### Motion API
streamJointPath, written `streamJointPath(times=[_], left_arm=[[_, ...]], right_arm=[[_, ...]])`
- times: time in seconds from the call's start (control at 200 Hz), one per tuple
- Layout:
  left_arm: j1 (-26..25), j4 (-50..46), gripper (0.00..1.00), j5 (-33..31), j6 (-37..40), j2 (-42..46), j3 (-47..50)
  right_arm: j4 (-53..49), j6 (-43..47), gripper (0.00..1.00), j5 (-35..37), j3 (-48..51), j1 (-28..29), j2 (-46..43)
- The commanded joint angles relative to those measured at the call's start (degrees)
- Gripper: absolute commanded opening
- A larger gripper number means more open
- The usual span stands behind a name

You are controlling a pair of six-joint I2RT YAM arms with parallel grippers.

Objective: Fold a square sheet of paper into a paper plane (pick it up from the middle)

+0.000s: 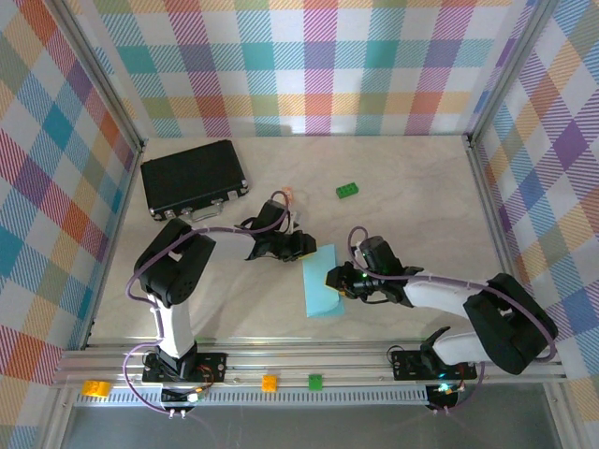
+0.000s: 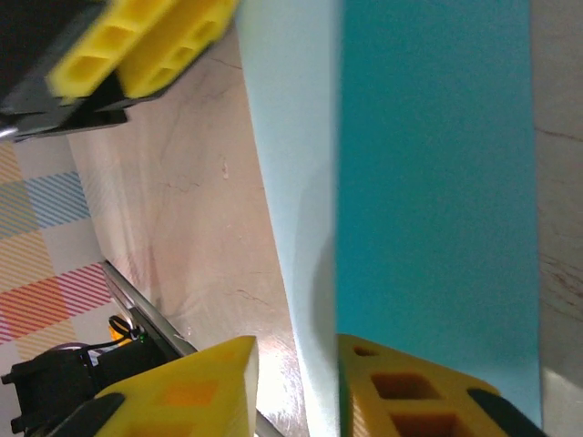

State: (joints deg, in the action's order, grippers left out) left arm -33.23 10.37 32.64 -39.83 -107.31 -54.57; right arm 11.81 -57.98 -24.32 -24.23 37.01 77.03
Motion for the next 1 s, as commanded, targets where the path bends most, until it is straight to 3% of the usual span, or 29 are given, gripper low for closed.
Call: streamJointPath(times=[0.0, 0.2, 0.465, 0.6, 0.995], left_arm=[[0.3, -1.7, 0.27, 1.7, 0.1, 3.9, -0.7], [0.2, -5.3, 0.31, -0.5, 2.4, 11.7, 0.0], [0.3, -14.2, 0.39, -11.9, 7.0, 33.2, 9.0], [0.3, -16.7, 0.49, -16.5, 8.1, 42.0, 13.4], [0.4, -16.1, 0.94, -23.8, 7.5, 52.8, 20.6]], right_arm=[[-0.4, 1.7, 0.23, -1.2, -0.7, -0.5, 1.3], [1.3, 2.8, 0.04, -2.0, -1.5, -0.8, 4.3], [6.1, -0.5, 0.01, 0.6, -3.0, -0.7, 7.2], [6.8, -2.1, 0.02, 4.0, -4.6, -0.7, 8.7], [4.2, 0.2, 0.11, 0.5, -6.5, -0.5, 10.2]])
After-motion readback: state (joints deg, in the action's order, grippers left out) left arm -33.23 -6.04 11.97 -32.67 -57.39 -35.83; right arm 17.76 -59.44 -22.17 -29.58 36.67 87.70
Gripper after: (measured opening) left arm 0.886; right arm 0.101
